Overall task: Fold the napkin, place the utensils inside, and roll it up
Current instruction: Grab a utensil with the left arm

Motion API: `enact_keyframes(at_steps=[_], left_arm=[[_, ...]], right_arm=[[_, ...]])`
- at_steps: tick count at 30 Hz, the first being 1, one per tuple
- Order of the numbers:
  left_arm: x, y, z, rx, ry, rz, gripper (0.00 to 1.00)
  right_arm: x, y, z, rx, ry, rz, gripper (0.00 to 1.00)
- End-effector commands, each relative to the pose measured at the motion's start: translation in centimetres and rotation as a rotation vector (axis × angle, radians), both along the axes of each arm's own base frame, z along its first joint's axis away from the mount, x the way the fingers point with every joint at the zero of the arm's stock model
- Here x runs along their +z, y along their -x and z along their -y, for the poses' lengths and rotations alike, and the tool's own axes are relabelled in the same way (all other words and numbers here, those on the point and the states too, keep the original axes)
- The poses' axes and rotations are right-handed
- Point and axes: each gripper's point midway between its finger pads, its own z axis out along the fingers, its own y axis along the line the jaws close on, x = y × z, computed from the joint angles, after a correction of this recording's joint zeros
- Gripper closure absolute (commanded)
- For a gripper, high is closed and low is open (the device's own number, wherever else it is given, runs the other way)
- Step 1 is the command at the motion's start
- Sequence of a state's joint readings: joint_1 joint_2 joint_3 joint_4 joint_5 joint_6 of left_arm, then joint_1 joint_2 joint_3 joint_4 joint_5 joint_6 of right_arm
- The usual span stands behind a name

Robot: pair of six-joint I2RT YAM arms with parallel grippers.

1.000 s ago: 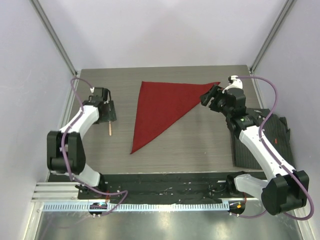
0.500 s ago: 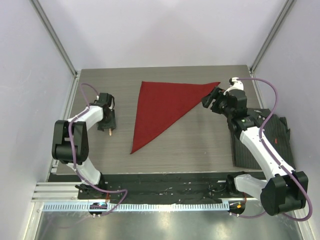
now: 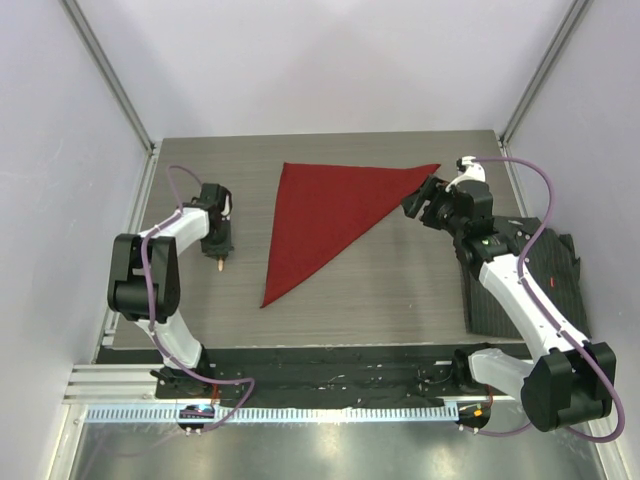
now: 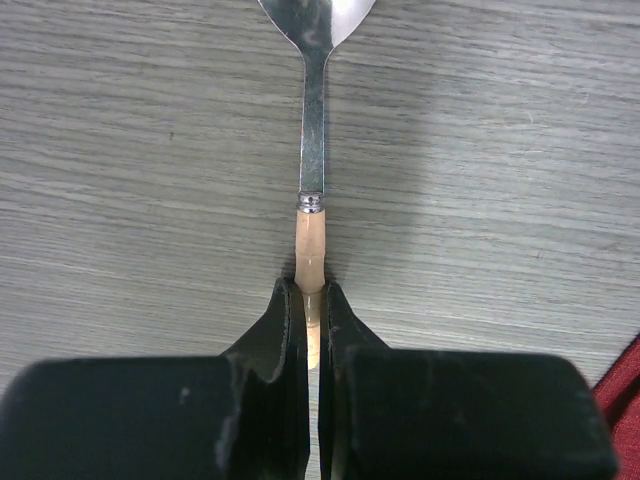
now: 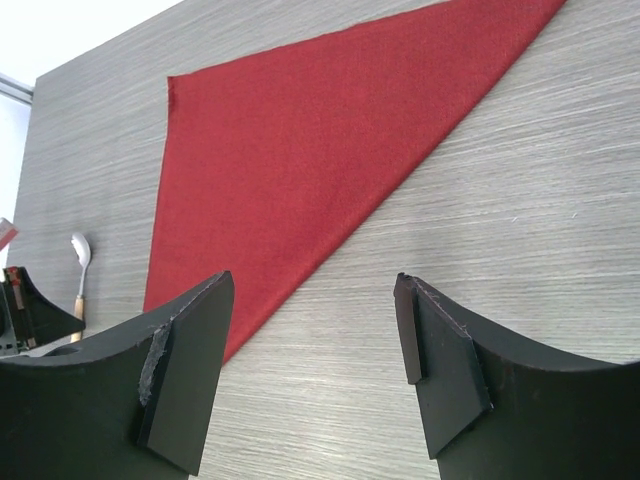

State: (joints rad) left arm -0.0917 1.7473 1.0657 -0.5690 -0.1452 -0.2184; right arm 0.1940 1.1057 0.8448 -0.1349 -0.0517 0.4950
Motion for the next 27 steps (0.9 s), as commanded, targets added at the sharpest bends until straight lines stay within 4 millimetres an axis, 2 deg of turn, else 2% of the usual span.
enact_keyframes(at_steps=[1,3,4,6,7,10,11,13,16,17,19,20,22,23,24,26,27], left_arm=[[-0.1,-0.4,0.3,-0.031,-0.006,0.015,1.00],[0.7,-0.2,0.8,-0.051,-0.009,0.031,1.00],[2.2,-0.2,1.6,-0.074,-0.008,0.071,1.00],[3.7,0.5,2.3,-0.103,-0.027,0.105,1.00],[5.6,0.5,2.8,-0.114,-0.026,0.166,1.00],[7.8,1.5,5.0,-0.166,0.009,0.232,1.00],[9.4,1.8,6.1,-0.203,0.025,0.282,1.00],[10.7,1.7,7.3,-0.257,0.023,0.329,1.00],[11.9,1.3,10.7,-0.403,0.046,0.353,1.00],[11.0,1.1,11.6,-0.445,0.039,0.323,1.00],[11.3,0.8,14.5,-0.581,0.033,0.323,1.00],[9.8,0.6,15.5,-0.621,0.027,0.277,1.00],[9.9,-0.2,17.9,-0.710,0.042,0.279,1.00],[8.5,-0.5,18.7,-0.733,0.040,0.243,1.00],[7.9,-0.6,19.6,-0.770,0.037,0.227,1.00],[8.4,-1.7,21.5,-0.808,0.050,0.245,1.00],[7.0,-1.6,22.6,-0.838,0.046,0.209,1.00]], right_arm=[[1.8,-0.4,0.3,0.002,0.014,0.076,0.26],[1.7,-0.4,0.2,0.003,0.016,0.077,0.26],[1.7,-0.3,0.3,0.002,0.016,0.075,0.26],[1.8,-0.3,0.3,0.002,0.016,0.076,0.26],[1.7,-0.4,0.3,-0.002,0.014,0.076,0.26],[1.8,-0.4,0.4,-0.002,0.010,0.075,0.26],[1.8,-0.3,0.2,0.008,0.007,0.076,0.26],[2.2,-0.2,0.0,0.022,-0.005,0.082,0.26],[2.8,0.1,-0.2,0.031,-0.021,0.102,0.26],[2.9,0.2,-0.3,0.038,-0.026,0.108,0.26],[3.4,0.5,-0.2,0.036,-0.029,0.122,0.26],[3.4,0.7,-0.2,0.033,-0.029,0.123,0.26],[3.7,0.8,0.1,0.024,-0.024,0.131,0.25],[3.7,0.9,0.2,0.021,-0.021,0.131,0.25],[3.9,1.0,0.2,0.022,-0.021,0.136,0.25],[3.8,1.0,0.4,0.017,-0.017,0.134,0.25],[3.9,1.1,0.4,0.019,-0.015,0.134,0.25]])
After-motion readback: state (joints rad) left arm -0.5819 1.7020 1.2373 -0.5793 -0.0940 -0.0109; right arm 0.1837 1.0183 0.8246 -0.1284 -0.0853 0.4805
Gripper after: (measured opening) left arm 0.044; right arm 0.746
